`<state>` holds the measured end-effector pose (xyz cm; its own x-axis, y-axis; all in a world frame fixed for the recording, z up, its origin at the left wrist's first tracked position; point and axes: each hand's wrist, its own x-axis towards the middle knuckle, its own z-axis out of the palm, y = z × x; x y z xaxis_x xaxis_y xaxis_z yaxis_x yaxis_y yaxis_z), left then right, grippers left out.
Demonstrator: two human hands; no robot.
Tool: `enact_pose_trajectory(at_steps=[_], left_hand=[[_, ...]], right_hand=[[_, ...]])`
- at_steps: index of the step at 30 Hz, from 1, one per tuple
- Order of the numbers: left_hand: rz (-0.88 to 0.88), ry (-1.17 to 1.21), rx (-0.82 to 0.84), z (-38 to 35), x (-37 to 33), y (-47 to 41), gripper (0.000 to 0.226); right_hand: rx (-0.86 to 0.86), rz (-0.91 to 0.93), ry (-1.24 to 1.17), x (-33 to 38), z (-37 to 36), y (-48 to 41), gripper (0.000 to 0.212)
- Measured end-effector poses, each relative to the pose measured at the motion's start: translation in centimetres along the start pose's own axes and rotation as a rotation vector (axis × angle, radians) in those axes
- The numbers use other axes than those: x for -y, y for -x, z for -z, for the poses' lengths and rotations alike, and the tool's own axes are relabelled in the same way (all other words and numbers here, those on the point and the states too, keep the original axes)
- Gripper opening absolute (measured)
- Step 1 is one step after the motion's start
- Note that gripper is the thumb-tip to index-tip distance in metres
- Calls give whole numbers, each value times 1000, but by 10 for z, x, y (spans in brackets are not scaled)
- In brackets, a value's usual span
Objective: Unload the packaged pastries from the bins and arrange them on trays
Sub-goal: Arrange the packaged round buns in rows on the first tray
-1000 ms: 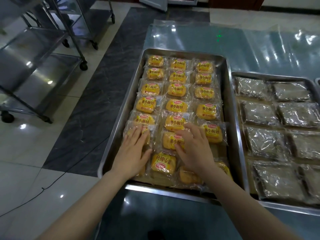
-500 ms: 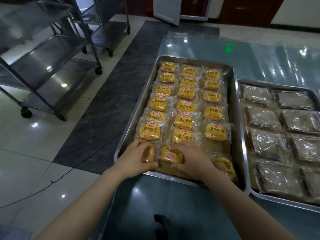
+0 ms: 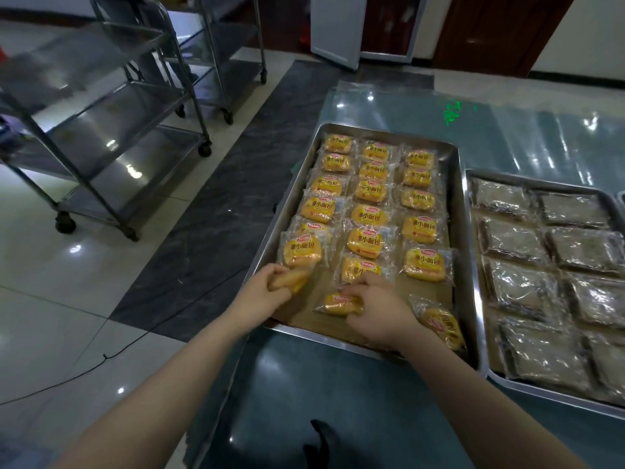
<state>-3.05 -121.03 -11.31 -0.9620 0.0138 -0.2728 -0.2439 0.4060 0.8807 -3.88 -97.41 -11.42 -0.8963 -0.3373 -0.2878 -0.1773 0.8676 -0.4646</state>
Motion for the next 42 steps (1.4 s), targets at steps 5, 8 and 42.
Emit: enact_pose_trajectory(at_steps=[5, 8, 42], left_hand=[[66, 382, -115, 18, -10, 15, 15], [128, 461, -154, 23, -13, 18, 12], [325, -99, 298, 14, -53, 26, 64]], right_hand=[[-90, -43, -293, -1, 10, 5, 16], [-153, -115, -581, 0, 19, 10, 14], [-344, -325, -1105, -25, 21, 15, 34]])
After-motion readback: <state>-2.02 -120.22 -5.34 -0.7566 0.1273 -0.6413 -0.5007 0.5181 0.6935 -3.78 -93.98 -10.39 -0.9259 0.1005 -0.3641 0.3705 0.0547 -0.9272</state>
